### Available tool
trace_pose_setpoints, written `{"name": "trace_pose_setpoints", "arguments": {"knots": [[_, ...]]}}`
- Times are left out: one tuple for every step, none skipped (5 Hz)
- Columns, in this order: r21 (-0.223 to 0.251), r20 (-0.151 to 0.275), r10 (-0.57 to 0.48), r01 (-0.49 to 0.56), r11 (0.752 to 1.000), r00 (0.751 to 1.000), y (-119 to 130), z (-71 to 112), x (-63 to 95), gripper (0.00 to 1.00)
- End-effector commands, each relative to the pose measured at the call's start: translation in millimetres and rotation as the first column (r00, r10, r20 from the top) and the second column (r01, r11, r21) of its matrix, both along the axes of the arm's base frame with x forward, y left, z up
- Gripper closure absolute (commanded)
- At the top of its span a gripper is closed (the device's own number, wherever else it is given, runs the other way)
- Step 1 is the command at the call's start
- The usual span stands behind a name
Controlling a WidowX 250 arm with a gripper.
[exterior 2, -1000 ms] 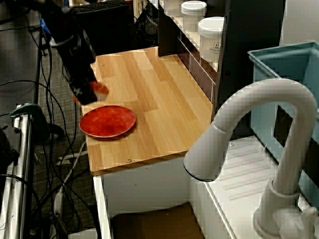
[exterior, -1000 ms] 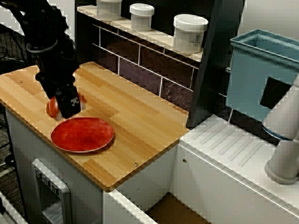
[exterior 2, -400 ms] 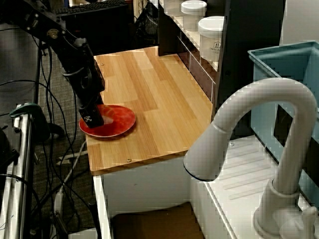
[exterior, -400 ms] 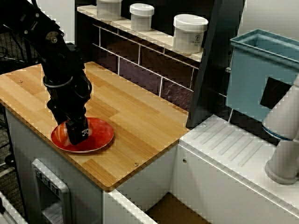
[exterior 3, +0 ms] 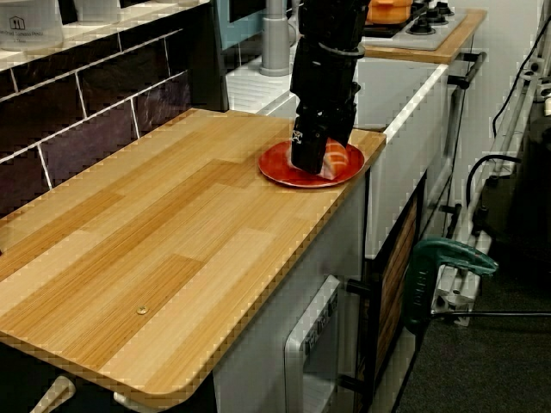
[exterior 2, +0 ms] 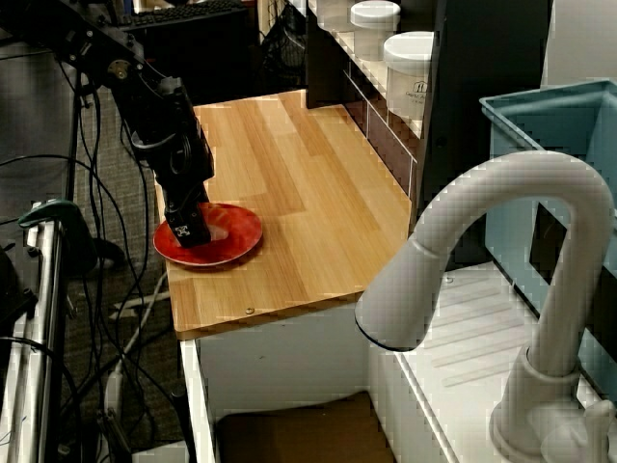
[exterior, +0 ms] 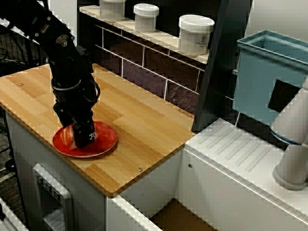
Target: Put the object on the plate
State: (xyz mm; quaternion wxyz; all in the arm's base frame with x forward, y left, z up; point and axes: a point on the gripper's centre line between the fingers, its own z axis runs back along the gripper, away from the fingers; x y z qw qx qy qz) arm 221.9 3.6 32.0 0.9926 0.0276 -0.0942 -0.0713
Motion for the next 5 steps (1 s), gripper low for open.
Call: {"name": "trace_pose_setpoints", "arguments": {"knots": [[0.021,0.017,0.005,-0.006,1.0,1.0,9,9.2,4.7,0.0],[0.007,0.013,0.02,-0.021,1.0,1.0,18,20.5,6.7,0.0],[-0.018,0.004,0.043,-0.042,0.999,0.999,28,36.5,10.4,0.0],[-0.057,0.012,0.069,-0.068,0.996,0.998,38,51.8,12.1,0.0],[-0.077,0.01,0.09,-0.089,0.993,0.996,47,60.9,14.2,0.0]]}}
